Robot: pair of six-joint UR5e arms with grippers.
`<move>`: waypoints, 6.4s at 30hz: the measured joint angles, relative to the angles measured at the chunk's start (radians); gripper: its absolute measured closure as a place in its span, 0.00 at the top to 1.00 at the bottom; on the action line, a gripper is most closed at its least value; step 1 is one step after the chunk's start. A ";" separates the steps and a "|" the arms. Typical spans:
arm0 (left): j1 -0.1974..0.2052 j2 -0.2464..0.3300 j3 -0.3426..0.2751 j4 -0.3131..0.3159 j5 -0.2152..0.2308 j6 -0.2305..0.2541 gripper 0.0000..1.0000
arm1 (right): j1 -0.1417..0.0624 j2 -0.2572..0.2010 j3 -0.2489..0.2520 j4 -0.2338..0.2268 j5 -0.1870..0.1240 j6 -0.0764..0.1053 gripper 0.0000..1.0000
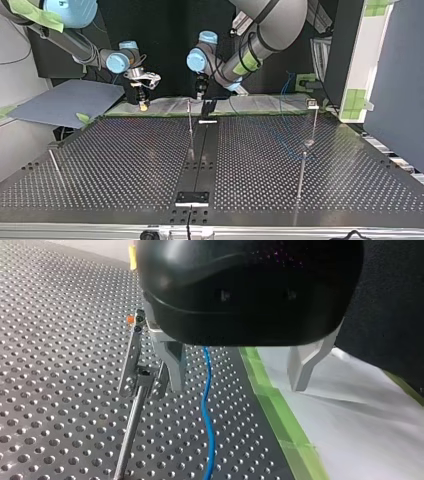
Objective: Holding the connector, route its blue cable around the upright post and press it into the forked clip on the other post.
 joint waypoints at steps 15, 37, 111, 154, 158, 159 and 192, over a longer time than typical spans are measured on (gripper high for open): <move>-0.024 0.084 -0.079 0.034 -0.025 0.000 1.00 | 0.002 0.000 0.000 0.003 0.000 0.000 0.00; -0.086 0.104 -0.089 0.061 -0.074 0.006 1.00 | 0.003 0.000 0.000 0.003 0.000 0.002 0.00; -0.067 0.103 -0.089 0.081 -0.075 -0.016 1.00 | 0.003 0.000 0.000 0.000 -0.006 0.011 0.00; -0.044 0.102 -0.134 0.045 -0.091 -0.060 1.00 | 0.016 -0.070 0.062 0.007 -0.051 -0.031 0.00; -0.040 0.102 -0.135 0.046 -0.091 -0.061 1.00 | 0.017 -0.083 0.080 0.001 -0.045 -0.031 0.00; -0.038 0.101 -0.135 0.046 -0.091 -0.061 1.00 | 0.017 -0.085 0.084 -0.001 -0.044 -0.031 0.00; -0.021 0.101 -0.135 0.045 -0.089 -0.060 1.00 | 0.020 -0.165 0.247 -0.106 -0.040 -0.026 0.00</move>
